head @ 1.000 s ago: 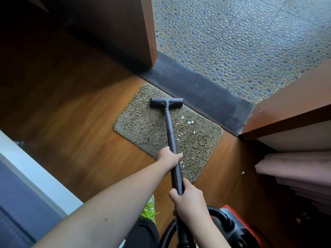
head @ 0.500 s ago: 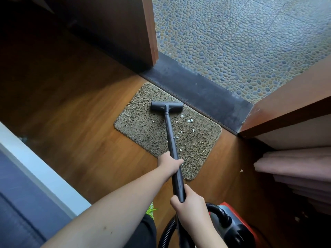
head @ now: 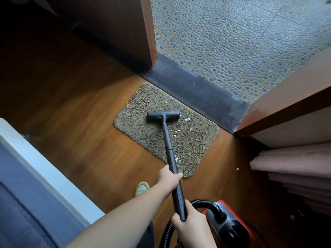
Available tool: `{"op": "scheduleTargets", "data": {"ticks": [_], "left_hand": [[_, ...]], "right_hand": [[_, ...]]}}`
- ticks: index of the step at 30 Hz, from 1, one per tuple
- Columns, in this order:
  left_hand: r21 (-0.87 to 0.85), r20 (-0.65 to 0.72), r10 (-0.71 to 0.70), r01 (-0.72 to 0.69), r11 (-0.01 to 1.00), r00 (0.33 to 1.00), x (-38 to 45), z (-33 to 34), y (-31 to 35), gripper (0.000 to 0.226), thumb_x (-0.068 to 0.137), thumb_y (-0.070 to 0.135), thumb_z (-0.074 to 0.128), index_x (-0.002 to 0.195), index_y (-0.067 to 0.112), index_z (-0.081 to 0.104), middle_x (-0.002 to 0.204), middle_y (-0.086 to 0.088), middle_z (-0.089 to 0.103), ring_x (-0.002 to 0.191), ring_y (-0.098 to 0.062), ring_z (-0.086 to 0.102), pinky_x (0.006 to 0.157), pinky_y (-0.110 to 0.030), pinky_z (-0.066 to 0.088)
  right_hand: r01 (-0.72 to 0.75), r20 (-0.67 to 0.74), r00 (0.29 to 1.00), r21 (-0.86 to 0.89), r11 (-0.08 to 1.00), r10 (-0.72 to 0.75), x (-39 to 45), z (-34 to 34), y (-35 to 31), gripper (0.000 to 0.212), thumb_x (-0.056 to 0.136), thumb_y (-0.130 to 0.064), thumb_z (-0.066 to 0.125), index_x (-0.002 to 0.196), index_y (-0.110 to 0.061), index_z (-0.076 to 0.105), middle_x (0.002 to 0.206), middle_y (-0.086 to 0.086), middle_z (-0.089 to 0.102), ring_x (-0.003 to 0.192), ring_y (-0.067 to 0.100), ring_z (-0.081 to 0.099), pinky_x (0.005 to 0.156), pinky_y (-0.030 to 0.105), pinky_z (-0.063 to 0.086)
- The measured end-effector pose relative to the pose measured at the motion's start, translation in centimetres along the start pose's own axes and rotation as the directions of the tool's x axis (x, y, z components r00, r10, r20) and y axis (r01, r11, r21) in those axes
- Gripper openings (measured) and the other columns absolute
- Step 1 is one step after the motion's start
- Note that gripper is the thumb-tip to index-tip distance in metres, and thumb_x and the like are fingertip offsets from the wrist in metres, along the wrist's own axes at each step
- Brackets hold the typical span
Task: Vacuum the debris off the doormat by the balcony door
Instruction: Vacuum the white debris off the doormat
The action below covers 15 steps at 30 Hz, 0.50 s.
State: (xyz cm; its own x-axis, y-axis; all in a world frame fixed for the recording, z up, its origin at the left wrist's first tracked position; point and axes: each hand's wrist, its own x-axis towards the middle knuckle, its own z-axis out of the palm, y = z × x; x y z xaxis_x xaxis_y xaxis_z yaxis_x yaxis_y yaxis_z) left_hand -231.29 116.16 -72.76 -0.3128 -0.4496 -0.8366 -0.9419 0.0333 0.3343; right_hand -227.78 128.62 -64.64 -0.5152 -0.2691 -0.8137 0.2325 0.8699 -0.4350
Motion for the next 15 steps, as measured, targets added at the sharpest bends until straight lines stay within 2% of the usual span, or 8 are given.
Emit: {"op": "scheduleTargets", "data": {"ticks": [2,6,9,11,13,15], "left_hand": [[0.012,0.010,-0.003,0.003,1.000,1.000,-0.2,0.4,-0.3,0.073,0.084,0.035,0.066,0.148,0.014,0.037,0.143,-0.006,0.051,0.126,-0.025,0.051,0.095,-0.026,0.042],[0.018,0.007,-0.003,0.003,1.000,1.000,-0.3,0.5,-0.8,0.071,0.085,0.035,0.065,0.147,0.014,0.039,0.142,-0.005,0.051,0.126,-0.024,0.052,0.093,-0.024,0.041],[0.027,0.002,0.005,-0.005,1.000,1.000,0.3,0.2,-0.6,0.073,0.084,0.035,0.066,0.148,0.013,0.038,0.143,-0.006,0.051,0.126,-0.025,0.051,0.096,-0.027,0.042],[0.024,-0.009,0.006,-0.006,1.000,1.000,1.0,-0.3,-0.1,0.072,0.083,0.036,0.066,0.146,0.013,0.040,0.140,-0.007,0.053,0.123,-0.026,0.054,0.092,-0.027,0.044],[0.035,-0.021,0.025,-0.025,0.999,0.999,1.7,-1.0,0.6,0.065,0.083,0.035,0.066,0.141,0.013,0.047,0.134,-0.008,0.057,0.117,-0.027,0.056,0.082,-0.025,0.042],[0.038,-0.031,0.044,-0.043,0.998,0.999,2.7,-1.7,1.4,0.059,0.084,0.034,0.067,0.136,0.012,0.050,0.130,-0.009,0.060,0.113,-0.026,0.057,0.079,-0.024,0.040]], "right_hand": [[-0.009,0.011,1.000,0.013,1.000,0.009,-0.4,-0.1,0.4,0.032,0.080,-0.037,0.053,0.111,-0.029,0.052,0.090,0.001,0.066,0.087,0.015,0.063,0.076,0.018,0.046],[-0.021,0.028,0.999,0.009,1.000,0.021,-0.5,0.1,0.6,0.039,0.079,-0.038,0.054,0.118,-0.032,0.052,0.096,0.000,0.069,0.090,0.013,0.064,0.076,0.016,0.046],[-0.012,0.013,1.000,0.014,1.000,0.011,-0.1,0.3,0.2,0.033,0.078,-0.039,0.053,0.109,-0.025,0.054,0.083,-0.001,0.063,0.078,0.017,0.061,0.072,0.020,0.047],[-0.002,-0.004,1.000,0.023,1.000,0.002,0.4,0.1,-0.5,0.024,0.079,-0.037,0.053,0.096,-0.021,0.051,0.075,0.000,0.058,0.071,0.019,0.056,0.066,0.023,0.047],[0.022,-0.026,0.999,0.009,1.000,-0.022,1.0,-0.1,-1.6,0.017,0.081,-0.035,0.052,0.087,-0.020,0.048,0.071,-0.002,0.055,0.065,0.017,0.050,0.055,0.018,0.040],[0.048,-0.054,0.997,-0.005,0.999,-0.048,1.9,-0.4,-2.7,0.015,0.082,-0.035,0.051,0.083,-0.021,0.046,0.070,-0.003,0.053,0.061,0.012,0.048,0.051,0.016,0.036]]}}
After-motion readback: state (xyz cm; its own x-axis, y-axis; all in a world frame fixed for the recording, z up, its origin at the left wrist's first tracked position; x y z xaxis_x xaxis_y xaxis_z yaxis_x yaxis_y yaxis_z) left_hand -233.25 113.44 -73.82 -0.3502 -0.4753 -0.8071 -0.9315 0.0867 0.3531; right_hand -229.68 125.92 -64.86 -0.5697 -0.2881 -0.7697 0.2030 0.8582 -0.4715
